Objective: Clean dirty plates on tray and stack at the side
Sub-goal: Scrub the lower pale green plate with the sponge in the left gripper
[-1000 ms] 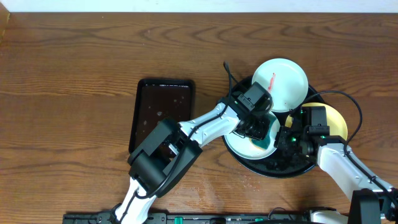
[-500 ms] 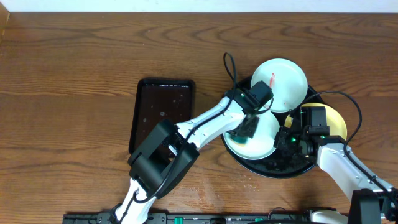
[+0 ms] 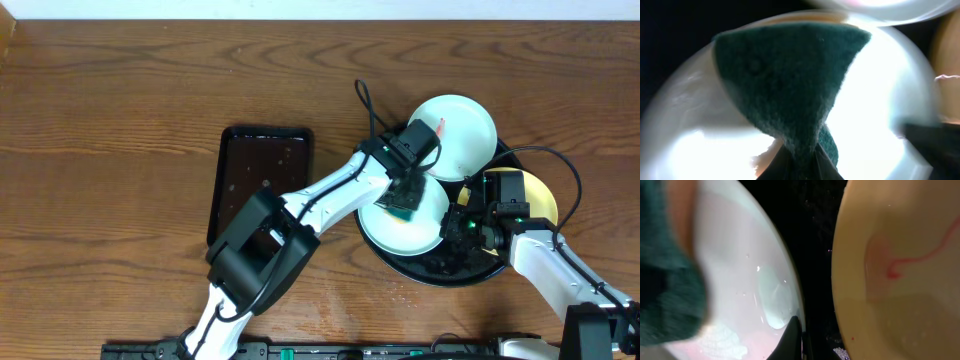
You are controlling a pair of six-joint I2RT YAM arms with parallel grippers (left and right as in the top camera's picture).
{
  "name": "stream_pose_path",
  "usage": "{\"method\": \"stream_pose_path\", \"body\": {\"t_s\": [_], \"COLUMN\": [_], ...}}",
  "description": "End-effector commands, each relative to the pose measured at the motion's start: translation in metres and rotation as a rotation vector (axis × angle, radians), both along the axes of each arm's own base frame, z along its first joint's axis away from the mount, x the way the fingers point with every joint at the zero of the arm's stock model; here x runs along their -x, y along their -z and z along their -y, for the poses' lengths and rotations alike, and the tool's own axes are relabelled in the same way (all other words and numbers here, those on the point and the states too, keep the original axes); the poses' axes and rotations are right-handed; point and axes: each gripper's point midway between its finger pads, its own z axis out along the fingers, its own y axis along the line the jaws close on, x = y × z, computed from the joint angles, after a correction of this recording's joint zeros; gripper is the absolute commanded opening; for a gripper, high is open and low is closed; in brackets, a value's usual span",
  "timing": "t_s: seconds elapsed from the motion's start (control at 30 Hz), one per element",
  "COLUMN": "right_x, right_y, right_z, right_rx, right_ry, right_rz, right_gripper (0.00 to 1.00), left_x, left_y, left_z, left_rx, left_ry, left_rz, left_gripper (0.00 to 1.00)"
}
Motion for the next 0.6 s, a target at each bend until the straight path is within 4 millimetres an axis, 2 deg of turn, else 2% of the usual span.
{"method": "stream_pose_path", "body": {"t_s": [0.0,0.17,0.3,0.4,0.57], "right_x": [0.012,0.011,0.011,0.011,0.011], "right_y": [0.010,0.010,0.010,0.010,0.010], "right_z": [0.000,0.000,0.000,0.000,0.000], "right_rx": [0.015,0.011,0.008,0.008,0.008], "right_ry": [-0.026,-0.015,-0.007,-0.007,-0.007], "right_rz": [-0.041,-0.042,-0.043,-0.043,-0.043], "right_gripper": [0.01,0.01,0.01,0.01,0.01], "left_x": [0.051,0.075,0.077,0.057,0.008], "left_y": [0.007,0.006,0.008,0.019,0.031], "left_z": [0.033,0.033,0.025,0.005,-0.054], "left_rx": [0.144,0.133,0.105,0.004,-0.271], "left_ry": [0.116,0.146,0.133,0.078,-0.051], "left_rz": [-0.214,-0.291,-0.311,-0.233,-0.022], "left_gripper": [0.07,0.07,0.07,0.07,0.07]}}
